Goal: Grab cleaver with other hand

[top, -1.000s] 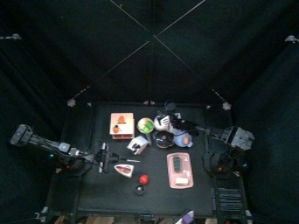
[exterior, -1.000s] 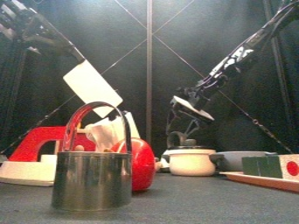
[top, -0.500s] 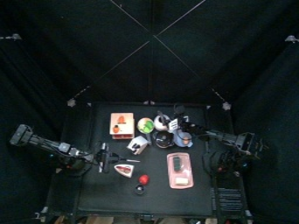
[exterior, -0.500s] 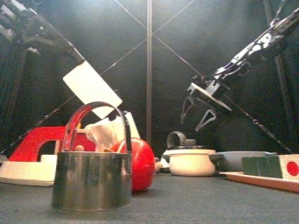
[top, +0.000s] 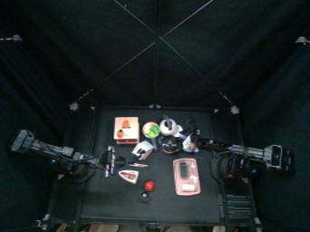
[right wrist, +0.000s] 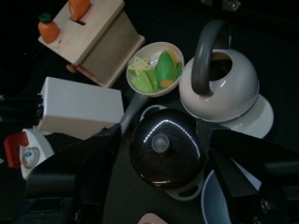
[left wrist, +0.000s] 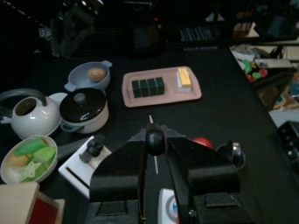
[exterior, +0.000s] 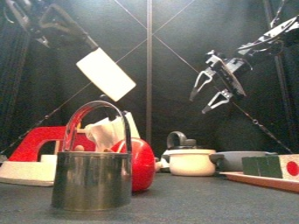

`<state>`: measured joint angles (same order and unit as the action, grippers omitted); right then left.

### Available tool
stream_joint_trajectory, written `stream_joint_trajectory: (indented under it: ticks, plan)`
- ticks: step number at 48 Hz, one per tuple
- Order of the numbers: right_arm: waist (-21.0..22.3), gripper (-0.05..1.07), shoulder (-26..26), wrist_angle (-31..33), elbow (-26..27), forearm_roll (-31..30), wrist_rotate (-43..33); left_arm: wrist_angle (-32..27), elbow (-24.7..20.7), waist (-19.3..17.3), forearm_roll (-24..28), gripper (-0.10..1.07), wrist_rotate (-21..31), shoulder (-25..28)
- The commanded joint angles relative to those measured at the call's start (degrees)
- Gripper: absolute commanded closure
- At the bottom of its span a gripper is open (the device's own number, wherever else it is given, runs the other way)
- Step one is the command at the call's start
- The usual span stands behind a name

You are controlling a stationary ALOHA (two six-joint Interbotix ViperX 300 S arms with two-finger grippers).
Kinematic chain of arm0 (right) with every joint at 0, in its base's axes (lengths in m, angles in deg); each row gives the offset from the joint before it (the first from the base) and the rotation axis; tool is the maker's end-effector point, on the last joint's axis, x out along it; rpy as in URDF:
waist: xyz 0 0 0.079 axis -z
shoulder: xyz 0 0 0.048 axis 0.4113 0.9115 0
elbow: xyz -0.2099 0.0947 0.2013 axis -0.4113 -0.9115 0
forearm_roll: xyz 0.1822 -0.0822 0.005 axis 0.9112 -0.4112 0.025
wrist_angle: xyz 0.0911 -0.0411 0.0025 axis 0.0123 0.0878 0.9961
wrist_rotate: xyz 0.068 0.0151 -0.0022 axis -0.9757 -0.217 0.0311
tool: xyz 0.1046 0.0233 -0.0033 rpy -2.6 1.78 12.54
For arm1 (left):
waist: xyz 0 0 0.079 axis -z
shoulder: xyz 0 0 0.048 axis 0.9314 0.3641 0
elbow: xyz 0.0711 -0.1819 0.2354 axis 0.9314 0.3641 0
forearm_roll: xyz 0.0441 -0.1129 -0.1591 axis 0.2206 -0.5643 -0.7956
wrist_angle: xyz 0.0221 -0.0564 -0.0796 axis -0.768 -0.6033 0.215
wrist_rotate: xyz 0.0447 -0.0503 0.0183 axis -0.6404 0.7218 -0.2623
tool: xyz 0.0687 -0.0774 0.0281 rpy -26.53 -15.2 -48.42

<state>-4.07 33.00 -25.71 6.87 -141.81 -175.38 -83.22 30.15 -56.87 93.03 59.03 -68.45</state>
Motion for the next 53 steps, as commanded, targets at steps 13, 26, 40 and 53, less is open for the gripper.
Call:
stream_joint_trajectory:
  ticks: [13, 26, 40, 53]
  plan:
    - [-0.09, 0.04, -0.88, -0.26, -1.05, -0.18, 0.35, -0.18, -13.36, -3.43, -5.71, 0.44, -0.44, 6.68]
    - [0.26, 0.04, -0.97, -0.26, -1.23, -1.05, 0.35, -4.57, -16.96, -5.27, -9.32, 0.44, -2.46, 9.14]
    - [0.26, 0.04, -1.14, -0.18, -1.23, -1.05, 0.35, -9.67, -20.83, -5.01, -18.37, 0.41, -17.49, 11.69]
    - [0.00, 0.04, -1.58, -0.18, -1.32, -0.97, 0.35, -18.98, -28.56, -5.36, -38.58, 0.36, -41.92, 15.91]
